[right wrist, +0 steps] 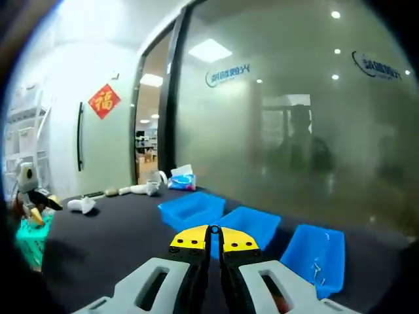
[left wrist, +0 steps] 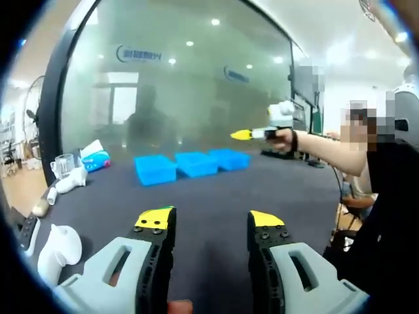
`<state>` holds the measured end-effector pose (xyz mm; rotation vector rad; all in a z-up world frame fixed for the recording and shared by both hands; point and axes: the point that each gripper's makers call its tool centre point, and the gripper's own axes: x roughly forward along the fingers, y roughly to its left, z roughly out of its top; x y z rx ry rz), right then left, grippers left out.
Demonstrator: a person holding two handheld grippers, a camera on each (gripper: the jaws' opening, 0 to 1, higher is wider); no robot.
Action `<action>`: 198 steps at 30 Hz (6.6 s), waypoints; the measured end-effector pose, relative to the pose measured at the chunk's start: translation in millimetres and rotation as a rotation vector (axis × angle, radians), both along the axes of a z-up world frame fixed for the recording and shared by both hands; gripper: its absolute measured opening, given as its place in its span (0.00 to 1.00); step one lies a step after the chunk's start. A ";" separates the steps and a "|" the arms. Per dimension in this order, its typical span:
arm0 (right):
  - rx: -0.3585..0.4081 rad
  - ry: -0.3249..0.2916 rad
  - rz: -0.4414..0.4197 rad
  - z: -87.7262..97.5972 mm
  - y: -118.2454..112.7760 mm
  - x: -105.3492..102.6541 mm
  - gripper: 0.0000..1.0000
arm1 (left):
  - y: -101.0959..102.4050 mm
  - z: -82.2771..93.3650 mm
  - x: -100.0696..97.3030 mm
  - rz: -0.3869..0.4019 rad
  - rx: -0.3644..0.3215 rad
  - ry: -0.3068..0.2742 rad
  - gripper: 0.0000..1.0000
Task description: Sort the screws, nuts, and washers into the corresponding bins
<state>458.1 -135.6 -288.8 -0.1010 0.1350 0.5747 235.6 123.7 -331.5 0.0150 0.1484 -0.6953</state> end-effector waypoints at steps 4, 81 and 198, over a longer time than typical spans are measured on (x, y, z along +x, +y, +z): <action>-0.043 0.016 -0.024 -7.7 8.8 30.9 0.03 | 2.0 1.1 1.0 0.006 -0.002 -0.003 0.42; -0.084 0.000 0.059 -53.8 -33.6 -180.4 0.36 | -22.8 7.4 -1.3 -0.054 -0.007 0.010 0.43; 0.064 0.060 0.082 -40.2 -25.2 -169.6 0.04 | -8.6 4.6 -1.3 -0.008 -0.016 0.009 0.43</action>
